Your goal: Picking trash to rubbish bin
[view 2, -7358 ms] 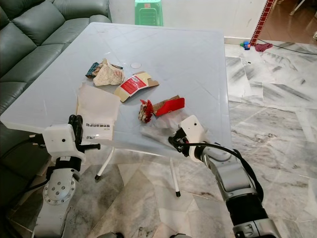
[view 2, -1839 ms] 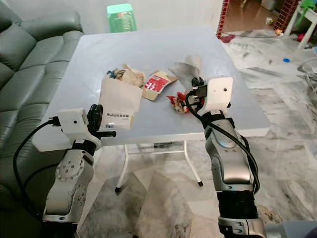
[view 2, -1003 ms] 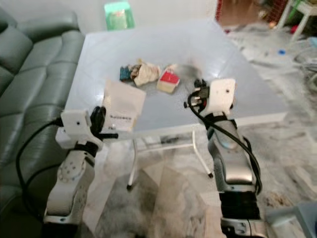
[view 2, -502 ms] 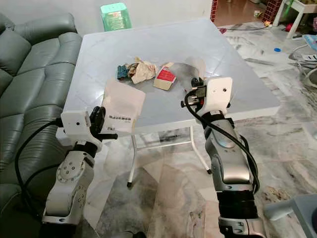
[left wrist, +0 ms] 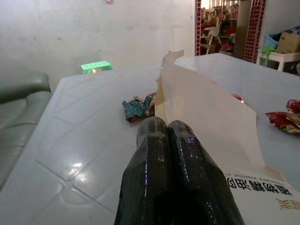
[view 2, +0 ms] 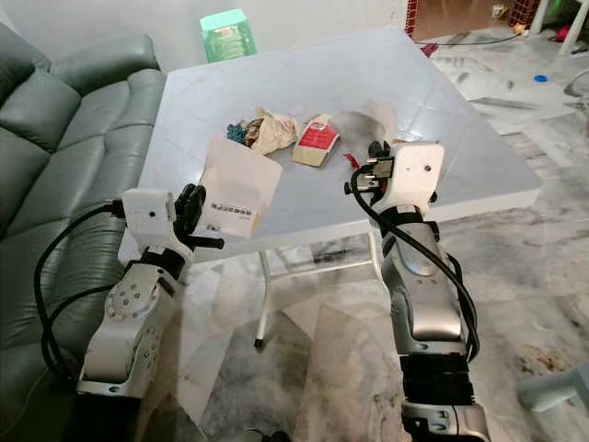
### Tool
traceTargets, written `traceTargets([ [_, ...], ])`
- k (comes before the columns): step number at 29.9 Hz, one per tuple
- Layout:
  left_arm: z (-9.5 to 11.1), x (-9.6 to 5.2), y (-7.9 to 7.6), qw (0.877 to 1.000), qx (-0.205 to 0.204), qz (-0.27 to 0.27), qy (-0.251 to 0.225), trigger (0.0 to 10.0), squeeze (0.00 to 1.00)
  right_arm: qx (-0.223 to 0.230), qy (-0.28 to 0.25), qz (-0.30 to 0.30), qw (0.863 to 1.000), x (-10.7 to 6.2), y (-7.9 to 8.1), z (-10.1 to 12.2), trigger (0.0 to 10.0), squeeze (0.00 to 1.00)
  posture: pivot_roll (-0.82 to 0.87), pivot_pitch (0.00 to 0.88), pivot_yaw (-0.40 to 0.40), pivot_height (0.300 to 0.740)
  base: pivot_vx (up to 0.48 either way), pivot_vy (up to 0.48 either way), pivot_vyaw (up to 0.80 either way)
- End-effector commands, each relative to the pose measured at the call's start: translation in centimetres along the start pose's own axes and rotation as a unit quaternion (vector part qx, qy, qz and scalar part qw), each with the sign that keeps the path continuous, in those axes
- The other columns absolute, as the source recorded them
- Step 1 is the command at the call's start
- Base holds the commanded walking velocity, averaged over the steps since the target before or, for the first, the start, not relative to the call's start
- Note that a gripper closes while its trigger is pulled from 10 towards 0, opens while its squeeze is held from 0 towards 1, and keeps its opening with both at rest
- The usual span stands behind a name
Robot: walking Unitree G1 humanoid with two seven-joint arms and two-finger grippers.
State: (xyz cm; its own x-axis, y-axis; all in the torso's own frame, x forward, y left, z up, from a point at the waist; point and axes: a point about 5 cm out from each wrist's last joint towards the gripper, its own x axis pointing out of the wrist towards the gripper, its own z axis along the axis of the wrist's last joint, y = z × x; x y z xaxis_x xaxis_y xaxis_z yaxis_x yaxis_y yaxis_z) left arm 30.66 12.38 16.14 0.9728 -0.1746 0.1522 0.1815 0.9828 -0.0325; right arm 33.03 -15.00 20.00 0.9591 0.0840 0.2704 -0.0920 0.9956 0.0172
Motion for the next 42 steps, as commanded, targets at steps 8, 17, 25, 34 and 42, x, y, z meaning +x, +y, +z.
traceTargets([
  [8,0.0,0.5,0.3,1.0,0.006,-0.005,0.006,1.8,0.0,-0.002,-0.01,-0.003,1.0,0.5,0.4,0.2,10.0,0.0,0.01,0.042,0.176,0.74,0.0,0.0,0.0],
  [17,-0.3,0.8,-0.4,1.0,-0.016,0.015,-0.003,1.0,0.0,-0.01,-0.013,0.035,0.999,1.6,1.7,0.6,10.0,0.0,-0.01,0.05,0.105,0.74,0.0,-0.346,0.0],
  [25,-0.3,0.9,-0.4,0.999,-0.024,0.025,-0.009,0.6,0.0,-0.01,-0.016,0.055,0.998,2.1,2.6,0.9,10.0,0.0,-0.01,0.051,0.079,0.74,0.0,-0.424,0.0],
  [34,-0.4,1.0,-0.7,0.999,-0.029,0.03,-0.01,0.9,0.0,-0.013,-0.013,0.059,0.998,2.2,2.6,0.9,10.0,0.0,-0.02,0.053,0.071,0.74,0.0,-0.333,0.0],
  [42,-0.5,1.0,-0.2,0.997,-0.058,0.046,-0.011,2.2,0.0,-0.016,-0.01,0.062,0.998,2.4,2.4,0.9,10.0,0.0,-0.02,0.054,0.055,0.74,0.0,0.0,0.0],
])
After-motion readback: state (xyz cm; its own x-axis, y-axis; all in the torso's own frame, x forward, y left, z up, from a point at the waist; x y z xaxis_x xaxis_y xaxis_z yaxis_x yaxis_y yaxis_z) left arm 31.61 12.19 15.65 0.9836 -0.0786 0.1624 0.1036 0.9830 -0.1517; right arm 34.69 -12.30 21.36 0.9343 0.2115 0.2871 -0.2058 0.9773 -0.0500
